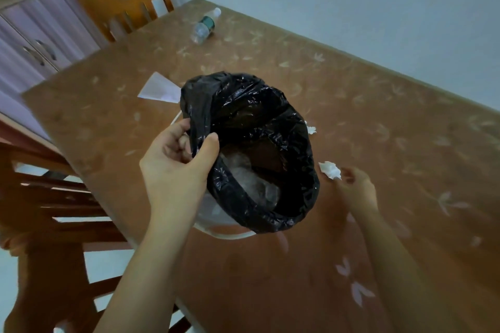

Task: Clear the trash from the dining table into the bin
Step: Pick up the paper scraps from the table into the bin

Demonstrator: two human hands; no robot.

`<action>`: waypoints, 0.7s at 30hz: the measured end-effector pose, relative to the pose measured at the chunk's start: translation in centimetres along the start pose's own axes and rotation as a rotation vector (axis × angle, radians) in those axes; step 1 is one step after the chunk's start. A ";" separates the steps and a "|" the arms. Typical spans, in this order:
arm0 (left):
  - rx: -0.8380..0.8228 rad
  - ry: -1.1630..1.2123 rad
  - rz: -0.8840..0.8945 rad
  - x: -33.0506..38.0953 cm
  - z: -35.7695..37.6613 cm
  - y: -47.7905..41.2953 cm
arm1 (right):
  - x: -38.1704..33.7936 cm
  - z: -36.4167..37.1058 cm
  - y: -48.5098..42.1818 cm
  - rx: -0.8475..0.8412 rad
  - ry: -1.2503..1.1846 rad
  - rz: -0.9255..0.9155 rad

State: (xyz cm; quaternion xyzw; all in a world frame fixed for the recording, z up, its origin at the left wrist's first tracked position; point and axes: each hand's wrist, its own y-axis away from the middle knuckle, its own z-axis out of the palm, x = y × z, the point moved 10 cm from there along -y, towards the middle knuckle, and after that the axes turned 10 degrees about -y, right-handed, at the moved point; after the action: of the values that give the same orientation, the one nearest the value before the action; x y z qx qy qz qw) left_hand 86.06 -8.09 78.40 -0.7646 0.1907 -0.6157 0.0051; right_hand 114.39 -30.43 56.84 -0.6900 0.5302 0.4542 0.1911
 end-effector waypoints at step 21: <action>-0.023 0.012 -0.061 -1.0 1.1 -0.1 | 2.9 2.5 -2.3 -0.038 0.110 -0.039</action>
State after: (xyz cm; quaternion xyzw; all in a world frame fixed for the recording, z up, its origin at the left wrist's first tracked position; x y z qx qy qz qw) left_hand 86.99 -7.99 77.23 -0.7664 0.1745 -0.6178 -0.0237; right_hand 115.45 -29.34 52.62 -0.7276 0.5179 0.4215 0.1573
